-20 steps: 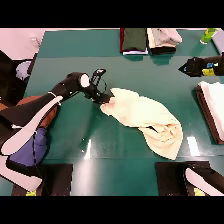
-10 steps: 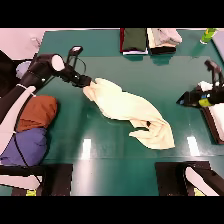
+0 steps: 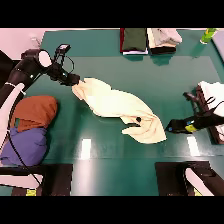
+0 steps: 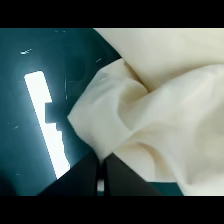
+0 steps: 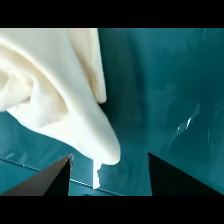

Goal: Fold the shirts.

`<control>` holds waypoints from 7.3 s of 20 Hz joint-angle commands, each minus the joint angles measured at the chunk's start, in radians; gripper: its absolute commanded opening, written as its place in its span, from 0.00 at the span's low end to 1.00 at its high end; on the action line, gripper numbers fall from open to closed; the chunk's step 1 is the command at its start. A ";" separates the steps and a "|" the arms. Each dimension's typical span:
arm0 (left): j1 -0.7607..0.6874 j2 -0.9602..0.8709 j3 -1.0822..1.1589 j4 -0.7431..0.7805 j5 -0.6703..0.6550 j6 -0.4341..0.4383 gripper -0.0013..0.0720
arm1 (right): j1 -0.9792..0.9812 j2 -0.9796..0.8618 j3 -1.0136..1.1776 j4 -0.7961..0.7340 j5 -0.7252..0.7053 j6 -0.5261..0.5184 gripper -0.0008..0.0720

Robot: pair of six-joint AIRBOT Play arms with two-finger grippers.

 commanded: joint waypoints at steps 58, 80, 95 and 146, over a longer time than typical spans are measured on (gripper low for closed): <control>0.074 -0.190 0.459 0.044 -0.267 0.002 0.70 | 0.060 -0.673 0.960 -0.191 -0.121 0.117 0.64; 0.091 0.220 -0.628 -0.236 0.203 -0.109 0.71 | -0.029 -0.380 0.565 -0.113 -0.117 0.098 0.64; 0.091 0.219 -0.525 -0.229 0.177 0.003 0.05 | -0.013 -0.528 0.554 -0.113 0.023 0.149 0.82; 0.091 0.365 0.453 -0.126 -0.282 0.030 0.05 | -0.014 -0.305 1.165 -0.169 0.099 0.138 0.04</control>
